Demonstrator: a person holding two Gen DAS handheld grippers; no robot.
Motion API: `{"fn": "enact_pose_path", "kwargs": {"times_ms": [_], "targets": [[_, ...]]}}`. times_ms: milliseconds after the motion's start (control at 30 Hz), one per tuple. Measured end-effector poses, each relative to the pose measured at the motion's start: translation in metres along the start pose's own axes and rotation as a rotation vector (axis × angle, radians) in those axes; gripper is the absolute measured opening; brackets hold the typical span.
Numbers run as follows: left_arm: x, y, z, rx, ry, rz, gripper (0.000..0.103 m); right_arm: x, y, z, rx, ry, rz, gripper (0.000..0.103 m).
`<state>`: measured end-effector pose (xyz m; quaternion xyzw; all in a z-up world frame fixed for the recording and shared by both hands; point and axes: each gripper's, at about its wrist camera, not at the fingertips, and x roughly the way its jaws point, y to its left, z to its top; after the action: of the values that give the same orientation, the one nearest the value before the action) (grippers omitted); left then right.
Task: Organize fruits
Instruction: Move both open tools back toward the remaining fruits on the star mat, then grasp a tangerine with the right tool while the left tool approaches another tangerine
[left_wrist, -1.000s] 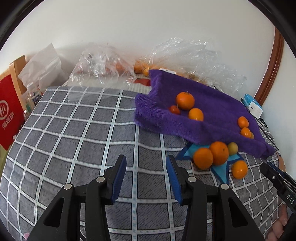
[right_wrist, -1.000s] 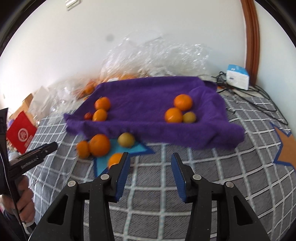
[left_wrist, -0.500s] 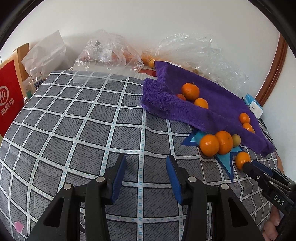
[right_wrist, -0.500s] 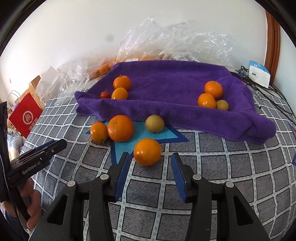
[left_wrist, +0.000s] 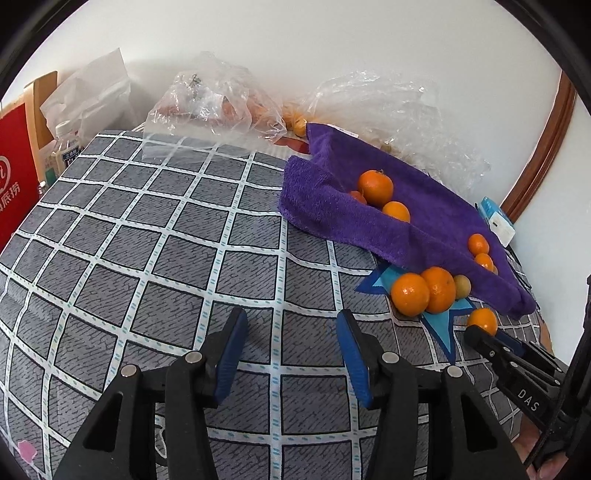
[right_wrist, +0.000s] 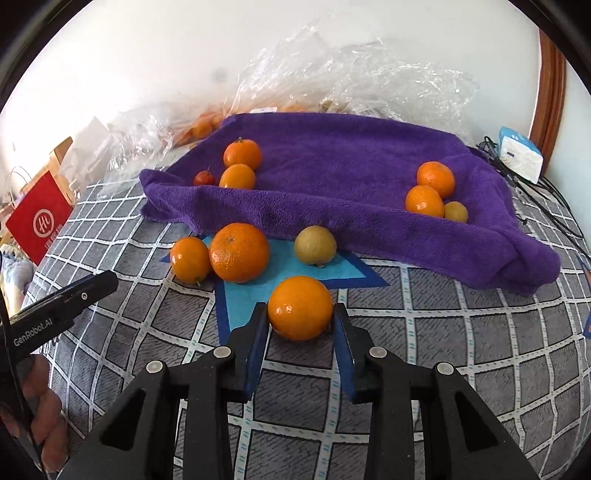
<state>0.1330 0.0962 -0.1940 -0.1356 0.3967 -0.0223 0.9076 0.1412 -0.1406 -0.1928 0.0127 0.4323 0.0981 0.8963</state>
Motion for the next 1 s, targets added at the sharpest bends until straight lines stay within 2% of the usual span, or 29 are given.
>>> {"fn": "enact_pose_path", "kwargs": {"times_ms": [200, 433, 600, 700, 1000], "targets": [[0.0, -0.002, 0.0, 0.011, 0.003, -0.005, 0.054, -0.018, -0.014, -0.004, -0.004, -0.047, -0.043, 0.034], [0.002, -0.005, 0.001, 0.027, 0.008, -0.008, 0.06, -0.022, -0.048, -0.011, 0.064, -0.028, -0.09, 0.034], [0.003, -0.008, 0.001, 0.047, 0.013, 0.007, 0.061, -0.024, -0.07, -0.012, 0.111, -0.028, -0.122, 0.034], [0.003, -0.008, 0.001, 0.039, 0.011, -0.001, 0.061, -0.019, -0.08, -0.016, 0.144, 0.002, -0.129, 0.034], [0.002, -0.008, 0.001, 0.036, 0.009, 0.0, 0.061, -0.023, -0.079, -0.015, 0.107, -0.044, -0.126, 0.034]]}}
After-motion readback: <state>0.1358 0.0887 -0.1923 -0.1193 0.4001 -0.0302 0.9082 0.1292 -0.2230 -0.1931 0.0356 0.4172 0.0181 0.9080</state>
